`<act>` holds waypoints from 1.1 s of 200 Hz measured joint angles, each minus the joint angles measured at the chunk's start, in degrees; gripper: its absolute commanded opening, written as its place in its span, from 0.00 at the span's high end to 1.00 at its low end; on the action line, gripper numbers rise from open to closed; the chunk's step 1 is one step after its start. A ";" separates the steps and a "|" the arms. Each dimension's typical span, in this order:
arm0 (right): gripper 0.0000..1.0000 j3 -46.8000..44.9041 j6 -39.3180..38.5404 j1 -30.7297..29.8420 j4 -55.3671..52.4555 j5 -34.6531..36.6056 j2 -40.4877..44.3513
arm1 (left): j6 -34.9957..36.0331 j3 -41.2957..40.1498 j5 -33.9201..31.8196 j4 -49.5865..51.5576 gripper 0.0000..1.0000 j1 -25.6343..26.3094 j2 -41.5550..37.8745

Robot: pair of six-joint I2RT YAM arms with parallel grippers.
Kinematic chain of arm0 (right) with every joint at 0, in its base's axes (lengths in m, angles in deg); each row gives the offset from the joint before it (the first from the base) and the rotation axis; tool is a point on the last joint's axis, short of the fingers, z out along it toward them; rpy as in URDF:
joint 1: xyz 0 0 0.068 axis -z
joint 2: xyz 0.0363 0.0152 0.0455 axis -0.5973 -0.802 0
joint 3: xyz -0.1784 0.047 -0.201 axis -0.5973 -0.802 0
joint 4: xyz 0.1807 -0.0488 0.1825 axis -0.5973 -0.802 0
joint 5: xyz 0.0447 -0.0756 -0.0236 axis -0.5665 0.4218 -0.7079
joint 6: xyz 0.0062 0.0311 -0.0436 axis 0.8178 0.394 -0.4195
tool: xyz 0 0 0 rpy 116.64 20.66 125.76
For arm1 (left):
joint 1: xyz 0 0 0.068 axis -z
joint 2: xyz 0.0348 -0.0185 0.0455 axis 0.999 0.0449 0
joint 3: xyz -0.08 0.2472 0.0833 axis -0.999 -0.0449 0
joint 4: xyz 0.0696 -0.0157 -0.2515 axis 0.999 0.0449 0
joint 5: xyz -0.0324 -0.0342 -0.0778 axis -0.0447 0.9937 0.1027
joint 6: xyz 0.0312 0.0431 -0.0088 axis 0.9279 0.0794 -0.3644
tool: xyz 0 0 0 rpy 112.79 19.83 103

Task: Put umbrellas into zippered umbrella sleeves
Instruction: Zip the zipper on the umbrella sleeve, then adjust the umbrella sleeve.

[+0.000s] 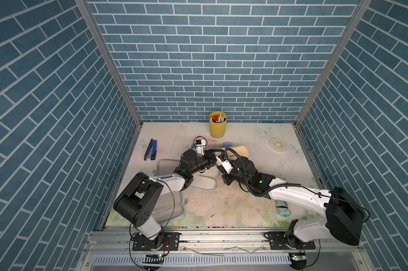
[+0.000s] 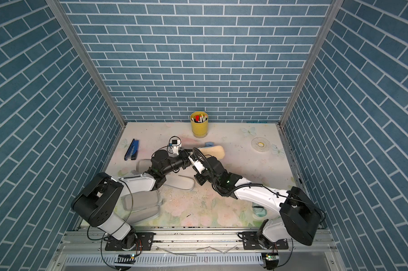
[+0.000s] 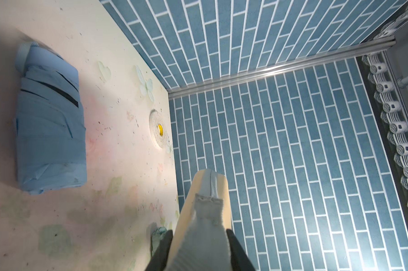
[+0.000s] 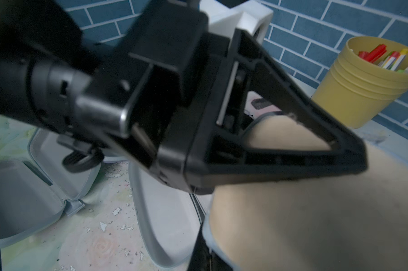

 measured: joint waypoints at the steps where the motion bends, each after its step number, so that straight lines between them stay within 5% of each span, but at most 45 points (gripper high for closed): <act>1: 1.00 0.07 0.26 0.00 0.02 0.09 -0.15 | -0.04 -0.11 -0.28 -0.35 0.98 0.04 0.20; 9: 0.99 0.11 1.66 0.00 0.15 0.39 -0.72 | -0.90 -0.83 -2.01 -2.38 0.98 0.24 1.16; 34: 0.49 0.09 9.05 1.07 -0.42 -3.48 -0.17 | -2.34 -3.87 -8.63 -7.37 0.94 1.07 2.25; 67: 0.23 -1.03 27.21 10.93 0.02 -13.18 4.98 | -2.78 -6.78 -18.62 -9.77 0.89 1.88 2.25; 92: 0.21 -4.44 41.86 19.32 5.92 -16.98 6.88 | -2.99 -7.08 -26.14 -12.35 0.87 5.49 2.99; 137: 0.32 -7.21 57.37 20.70 18.45 -19.82 0.90 | -3.98 -7.02 -37.59 -15.34 0.86 11.82 5.92; 220: 0.30 -9.53 63.93 21.27 22.47 -20.79 -0.33 | -2.89 -7.69 -46.05 -16.09 0.88 14.64 4.44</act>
